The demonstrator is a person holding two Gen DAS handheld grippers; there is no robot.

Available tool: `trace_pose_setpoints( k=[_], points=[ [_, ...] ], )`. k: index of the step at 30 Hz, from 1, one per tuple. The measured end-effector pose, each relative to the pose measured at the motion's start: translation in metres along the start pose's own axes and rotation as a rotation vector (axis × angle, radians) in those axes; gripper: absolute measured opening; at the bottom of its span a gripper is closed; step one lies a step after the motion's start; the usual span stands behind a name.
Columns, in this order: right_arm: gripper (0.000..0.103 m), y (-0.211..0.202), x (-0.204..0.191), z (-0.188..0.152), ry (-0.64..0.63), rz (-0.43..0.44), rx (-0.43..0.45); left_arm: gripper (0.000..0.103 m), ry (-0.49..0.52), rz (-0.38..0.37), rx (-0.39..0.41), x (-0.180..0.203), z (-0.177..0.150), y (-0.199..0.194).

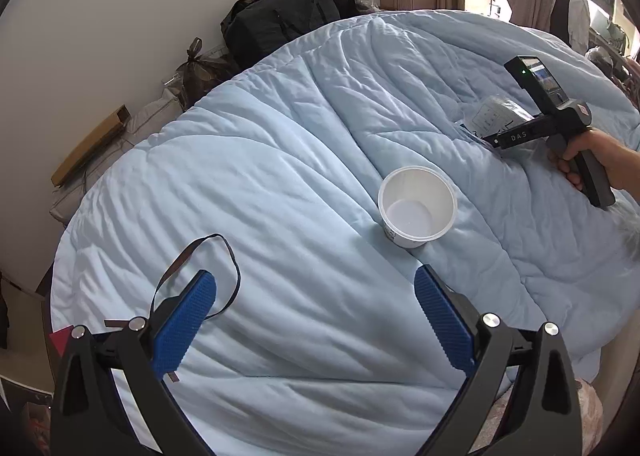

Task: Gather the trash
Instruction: 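Grasp the clear zip bag with the right tool while the left tool grasps the white yogurt cup rim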

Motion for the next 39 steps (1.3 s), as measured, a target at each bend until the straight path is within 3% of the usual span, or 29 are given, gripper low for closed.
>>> trace_pose_setpoints(
  k=[1, 2, 4, 6, 8, 9, 12, 14, 17, 18, 19, 23, 29, 33, 39],
  points=[
    [0.054, 0.000, 0.000, -0.002, 0.006, 0.029, 0.005, 0.098, -0.005, -0.001, -0.003, -0.001, -0.001, 0.000],
    [0.049, -0.004, -0.002, -0.004, 0.007, 0.037, 0.015, 0.098, -0.009, -0.004, -0.007, -0.001, -0.002, 0.000],
    [0.028, -0.015, -0.009, -0.006, -0.012, 0.045, 0.041, 0.098, -0.013, -0.006, -0.007, 0.000, -0.003, -0.002],
    [0.028, -0.028, -0.017, -0.008, -0.036, 0.025, 0.064, 0.098, -0.014, -0.007, -0.005, 0.001, -0.005, -0.004],
    [0.033, -0.042, -0.023, -0.009, -0.062, -0.002, 0.093, 0.098, -0.018, -0.016, 0.000, 0.003, -0.005, -0.007],
    [0.041, -0.048, -0.024, -0.009, -0.059, -0.008, 0.108, 0.098, -0.017, -0.021, 0.003, 0.004, -0.005, -0.009],
    [0.042, -0.063, -0.013, 0.001, -0.009, 0.021, 0.162, 0.098, 0.005, -0.014, 0.016, 0.008, -0.007, -0.014],
    [0.034, -0.070, -0.002, 0.005, 0.048, 0.069, 0.178, 0.098, 0.013, -0.006, 0.019, 0.009, -0.008, -0.015],
    [0.027, -0.063, 0.000, 0.010, 0.066, 0.116, 0.135, 0.098, 0.017, -0.011, 0.020, 0.009, -0.009, -0.016],
    [0.014, -0.061, -0.001, 0.008, 0.055, 0.112, 0.126, 0.098, 0.015, -0.008, 0.022, 0.009, -0.009, -0.016],
    [0.010, -0.058, -0.003, 0.008, 0.048, 0.116, 0.119, 0.098, 0.013, -0.005, 0.023, 0.008, -0.009, -0.016],
    [0.007, -0.067, -0.009, 0.004, 0.054, 0.157, 0.162, 0.098, -0.007, -0.011, 0.021, 0.004, -0.009, -0.016],
    [0.000, -0.096, -0.016, 0.001, 0.051, 0.132, 0.257, 0.098, -0.040, -0.030, -0.006, 0.001, -0.013, -0.007],
    [0.000, -0.103, -0.028, 0.001, -0.026, 0.077, 0.232, 0.098, -0.050, -0.055, -0.018, 0.006, -0.014, 0.000],
    [0.000, -0.149, -0.044, -0.015, -0.072, 0.135, 0.279, 0.098, -0.050, -0.127, -0.027, 0.016, -0.006, 0.005]
  ],
)
Point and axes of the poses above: each gripper's, at about its wrist camera, not at the fingertips, and y roughly the way its jaws point, x to its right, z to its top, the point moved 2 cm from there along y, roughly the way its jaws point, and after that the axes turned 6 degrees about -y, right-handed, at the moved point
